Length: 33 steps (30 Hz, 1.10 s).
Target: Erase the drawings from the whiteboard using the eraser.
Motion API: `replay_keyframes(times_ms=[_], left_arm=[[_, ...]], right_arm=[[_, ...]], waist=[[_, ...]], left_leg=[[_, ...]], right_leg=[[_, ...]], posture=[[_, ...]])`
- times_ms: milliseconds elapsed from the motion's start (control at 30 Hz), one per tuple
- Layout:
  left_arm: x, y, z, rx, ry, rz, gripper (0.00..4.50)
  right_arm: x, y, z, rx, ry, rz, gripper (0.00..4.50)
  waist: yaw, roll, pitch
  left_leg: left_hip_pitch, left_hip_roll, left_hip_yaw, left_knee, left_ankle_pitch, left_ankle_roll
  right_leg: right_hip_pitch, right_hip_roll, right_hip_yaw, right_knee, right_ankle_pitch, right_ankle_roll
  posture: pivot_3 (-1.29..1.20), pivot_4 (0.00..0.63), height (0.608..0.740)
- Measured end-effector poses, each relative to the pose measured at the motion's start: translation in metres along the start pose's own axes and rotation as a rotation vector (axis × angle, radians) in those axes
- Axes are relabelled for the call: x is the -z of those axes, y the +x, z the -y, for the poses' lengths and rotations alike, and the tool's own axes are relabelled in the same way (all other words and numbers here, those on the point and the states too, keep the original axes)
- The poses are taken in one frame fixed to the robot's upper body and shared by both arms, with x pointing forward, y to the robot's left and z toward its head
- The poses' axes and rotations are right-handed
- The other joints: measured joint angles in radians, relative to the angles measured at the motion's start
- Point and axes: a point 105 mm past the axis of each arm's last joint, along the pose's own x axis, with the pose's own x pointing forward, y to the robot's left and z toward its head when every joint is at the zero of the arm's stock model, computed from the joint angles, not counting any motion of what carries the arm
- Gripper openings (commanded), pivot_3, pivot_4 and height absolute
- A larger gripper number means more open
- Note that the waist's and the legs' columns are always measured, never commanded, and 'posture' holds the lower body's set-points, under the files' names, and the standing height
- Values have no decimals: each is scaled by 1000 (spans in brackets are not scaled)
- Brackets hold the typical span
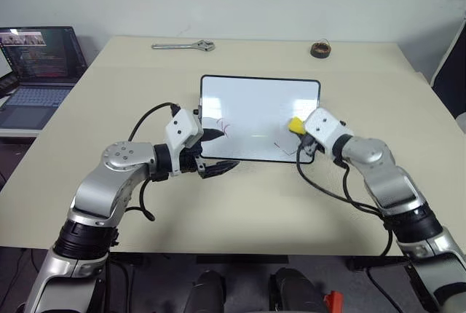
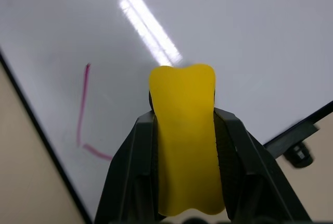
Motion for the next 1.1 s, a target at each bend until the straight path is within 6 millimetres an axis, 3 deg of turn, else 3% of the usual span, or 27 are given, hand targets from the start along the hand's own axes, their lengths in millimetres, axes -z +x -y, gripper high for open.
replay_keyframes(times_ms=[133,267,433,567,900,1100], left_arm=[[9,-4,0,5,-14,-20,4500],[27,-17,-1,-16,-24,-61,4500],[46,-25,10,2,-56,-90,4500],[58,-29,12,5,-50,-123,4500],[60,-31,9,25,14,-132,4500],[59,-30,9,21,25,-134,4500]], right_arm=[[-8,1,5,50,89,33,1102],[-16,-24,11,34,178,114,1102],[10,-57,-25,-135,226,7,1102],[33,-79,-40,-239,261,-101,1102],[22,-80,-31,-257,281,-75,1102],[26,-78,-28,-245,297,-89,1102]], waist=[[-5,0,0],[1,1,1],[17,1,1],[20,1,1],[17,1,1],[17,1,1]], left_leg=[[-1,0,0,0,0,0],[-5,1,-1,-1,0,0],[-6,1,-1,-2,-2,1],[-5,1,-1,-1,-2,1],[-4,1,-1,-1,-2,1],[-5,1,-1,-1,-2,1]], right_leg=[[-1,0,0,0,0,0],[-3,0,0,-2,-1,0],[-2,-2,-1,-7,-1,1],[-1,-2,-1,-6,-1,1],[-2,0,-1,-4,-1,1],[-2,-1,-1,-5,-1,1]], posture=[[0,150,740],[0,150,740],[0,150,740],[0,150,740],[0,150,740],[0,150,740]])
